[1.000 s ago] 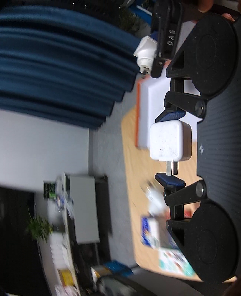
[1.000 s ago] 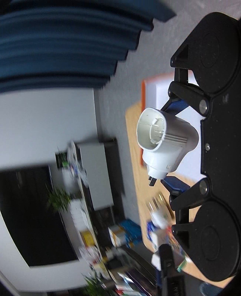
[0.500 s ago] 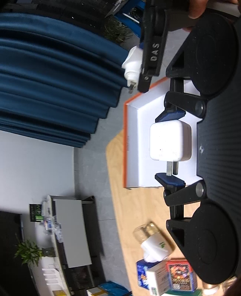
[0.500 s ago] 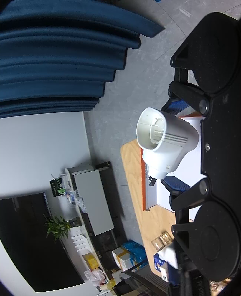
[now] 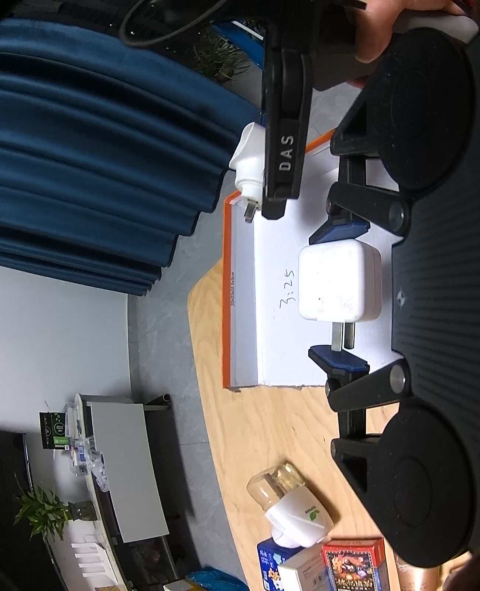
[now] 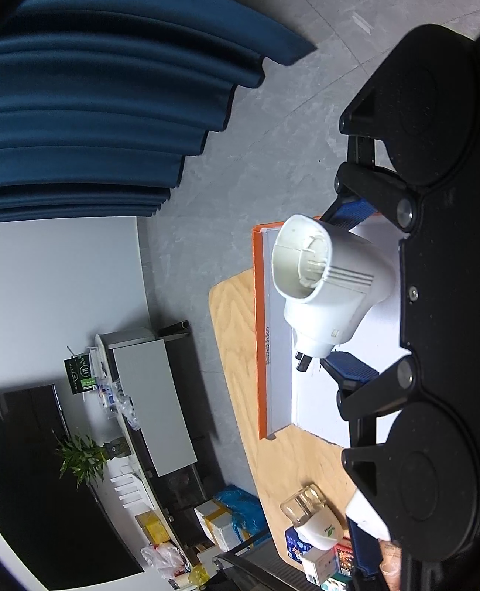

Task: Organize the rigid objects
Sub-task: 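Carry the charger with the left tool while the right tool carries the plug device to the box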

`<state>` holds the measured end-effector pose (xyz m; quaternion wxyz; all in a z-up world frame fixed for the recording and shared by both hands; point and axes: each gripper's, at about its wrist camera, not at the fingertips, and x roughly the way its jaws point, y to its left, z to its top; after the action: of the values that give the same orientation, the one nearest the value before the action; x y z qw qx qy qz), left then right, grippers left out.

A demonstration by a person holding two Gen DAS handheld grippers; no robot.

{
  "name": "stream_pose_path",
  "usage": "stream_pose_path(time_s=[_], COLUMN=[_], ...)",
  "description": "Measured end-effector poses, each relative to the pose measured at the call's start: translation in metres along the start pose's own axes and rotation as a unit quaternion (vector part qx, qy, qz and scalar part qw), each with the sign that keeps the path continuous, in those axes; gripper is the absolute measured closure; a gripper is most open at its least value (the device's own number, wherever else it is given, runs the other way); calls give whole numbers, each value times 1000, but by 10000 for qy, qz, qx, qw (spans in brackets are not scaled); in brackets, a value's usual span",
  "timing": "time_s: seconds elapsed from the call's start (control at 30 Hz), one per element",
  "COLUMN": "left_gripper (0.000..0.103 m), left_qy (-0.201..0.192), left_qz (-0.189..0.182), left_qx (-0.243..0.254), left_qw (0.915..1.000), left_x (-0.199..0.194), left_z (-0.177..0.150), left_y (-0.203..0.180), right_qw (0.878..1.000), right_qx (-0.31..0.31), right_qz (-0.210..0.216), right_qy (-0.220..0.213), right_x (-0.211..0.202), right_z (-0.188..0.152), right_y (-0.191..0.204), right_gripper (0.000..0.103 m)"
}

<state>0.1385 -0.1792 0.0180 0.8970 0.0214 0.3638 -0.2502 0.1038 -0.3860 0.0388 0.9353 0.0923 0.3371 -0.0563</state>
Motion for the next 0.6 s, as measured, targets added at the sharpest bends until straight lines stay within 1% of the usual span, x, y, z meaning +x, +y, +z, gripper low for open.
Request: stream_pose_path(time_s=[0.13, 0.6], left_gripper=[44, 44], left_qy=[38, 178], left_qz=[-8, -42], left_qx=[19, 30], left_qw=[10000, 9998], left_x=[3, 20], left_z=[1, 3], left_y=[-8, -12], right_qw=[10000, 9996], right_qx=[-49, -42], right_qz=[-31, -119], right_qy=[72, 242], right_x=[10, 33], right_z=[1, 3], right_y=[0, -5], right_gripper=[18, 18])
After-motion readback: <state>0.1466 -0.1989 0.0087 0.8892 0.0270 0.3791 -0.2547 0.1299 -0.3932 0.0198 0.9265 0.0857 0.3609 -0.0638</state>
